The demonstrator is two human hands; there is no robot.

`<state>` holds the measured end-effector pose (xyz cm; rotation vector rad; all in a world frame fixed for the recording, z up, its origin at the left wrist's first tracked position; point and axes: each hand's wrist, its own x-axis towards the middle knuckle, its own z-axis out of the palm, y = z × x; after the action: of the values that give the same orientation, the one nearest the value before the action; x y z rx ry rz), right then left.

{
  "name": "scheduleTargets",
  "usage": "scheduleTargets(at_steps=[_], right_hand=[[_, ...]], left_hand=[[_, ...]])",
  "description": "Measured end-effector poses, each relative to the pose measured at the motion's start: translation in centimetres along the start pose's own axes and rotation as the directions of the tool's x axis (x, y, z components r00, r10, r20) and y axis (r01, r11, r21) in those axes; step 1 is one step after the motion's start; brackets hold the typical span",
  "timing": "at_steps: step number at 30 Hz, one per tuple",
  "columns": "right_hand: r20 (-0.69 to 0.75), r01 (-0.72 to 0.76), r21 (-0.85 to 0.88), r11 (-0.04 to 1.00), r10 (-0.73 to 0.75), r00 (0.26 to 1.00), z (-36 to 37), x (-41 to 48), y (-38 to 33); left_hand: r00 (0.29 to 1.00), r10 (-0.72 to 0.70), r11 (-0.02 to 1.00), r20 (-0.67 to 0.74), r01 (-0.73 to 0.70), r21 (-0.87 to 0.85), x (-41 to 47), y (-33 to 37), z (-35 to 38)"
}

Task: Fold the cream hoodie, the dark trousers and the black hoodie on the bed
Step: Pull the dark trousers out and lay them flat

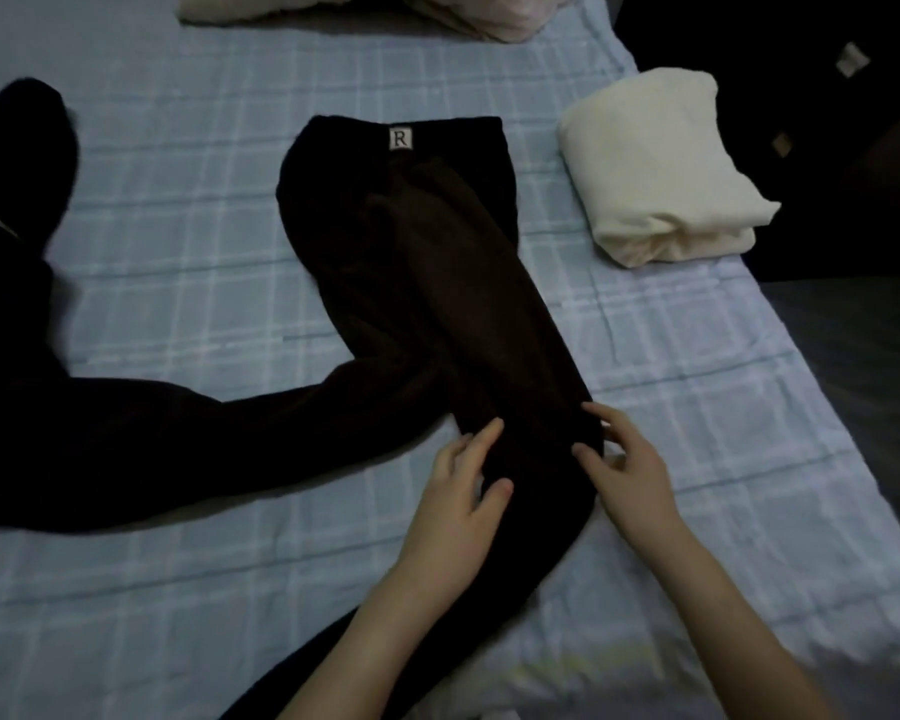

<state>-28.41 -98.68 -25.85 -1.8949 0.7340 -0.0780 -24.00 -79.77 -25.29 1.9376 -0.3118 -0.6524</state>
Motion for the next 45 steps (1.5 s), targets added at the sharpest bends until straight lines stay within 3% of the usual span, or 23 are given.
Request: scheduleTargets(at_steps=[3,5,8,12,15,17,19,22,25,27,29,31,34,36,38,41,45], right_hand=[[0.081,-0.029,0.151,0.988,0.017,0.997,1.1,-1.2,2.0],[0.081,-0.038,0.212,0.977,0.021,0.996,1.7,-2.3,2.4],[0.056,0.024,0.177,0.984,-0.035,0.998,1.3,-2.8,1.0],[-0.135,0.176,0.046,0.983,-0.168,0.976,-4.2,-0.8,-1.2],[-0.219,0.024,-0.080,0.997,-0.041,0.975,-6.4,2.1,0.0],[-0.149,-0.087,-0.080,0.993,0.074,0.986,-5.5,3.0,1.9],[-0.017,-0.059,-0.056,0.997,0.058,0.998,-4.3,2.3,4.1],[0.065,-0.012,0.046,0.999,0.009,0.998,-4.9,0.6,6.3],[0.294,-0.023,0.156,0.988,-0.024,0.956,-6.5,-1.4,5.8],[0.374,-0.083,0.207,0.975,0.000,0.927,-7.6,-2.5,4.5],[0.354,-0.125,0.198,0.972,0.048,0.934,-9.3,-3.0,2.4],[0.239,-0.058,0.065,0.996,0.040,0.970,-11.7,-2.4,0.8],[0.057,-0.029,-0.097,0.995,0.035,0.998,-15.6,-0.1,0.4],[0.127,-0.082,0.064,0.995,0.073,0.989,-16.7,0.3,1.4],[0.327,-0.155,0.192,0.969,0.085,0.941,-15.9,-0.3,3.3],[0.430,0.019,-0.057,0.998,0.007,0.903,-14.6,-1.5,7.3],[0.131,0.109,-0.293,0.950,-0.073,0.989,-16.5,-2.1,8.0]], left_hand=[[0.989,-0.113,0.965,-0.095,0.086,-0.250,0.0,-1.8,1.0],[0.990,-0.141,0.935,-0.028,0.123,-0.331,-0.2,-2.5,1.6],[0.993,-0.113,0.951,0.016,0.113,-0.288,-1.0,-1.5,1.8],[0.969,-0.066,0.952,-0.238,-0.010,-0.305,-1.5,0.0,0.0],[0.970,-0.098,0.984,-0.220,0.062,-0.166,-1.6,-0.1,1.5],[0.978,-0.180,0.974,-0.107,0.162,-0.159,-1.3,-0.7,3.4],[0.973,-0.225,0.952,-0.050,0.209,-0.222,-0.8,-1.6,4.4],[0.986,-0.165,0.930,0.003,0.157,-0.334,-0.6,-2.6,4.9],[0.993,-0.082,0.946,0.083,0.103,-0.309,-1.8,-2.1,5.0],[0.996,-0.079,0.938,0.053,0.092,-0.333,-2.4,-1.2,5.2],[0.998,-0.059,0.922,-0.010,0.051,-0.384,-2.9,0.0,6.0],[0.999,-0.011,0.912,-0.044,-0.009,-0.409,-3.4,1.5,7.6],[0.999,0.013,0.905,0.031,0.002,-0.425,-3.5,2.9,10.7],[0.992,-0.073,0.885,0.098,0.110,-0.453,-2.9,2.4,12.2],[0.972,-0.192,0.840,0.135,0.234,-0.490,-2.6,1.3,12.9],[0.979,-0.197,0.875,0.056,0.201,-0.440,-3.1,0.0,13.6],[0.987,-0.153,0.898,-0.053,0.117,-0.423,-4.4,-0.1,14.0]])
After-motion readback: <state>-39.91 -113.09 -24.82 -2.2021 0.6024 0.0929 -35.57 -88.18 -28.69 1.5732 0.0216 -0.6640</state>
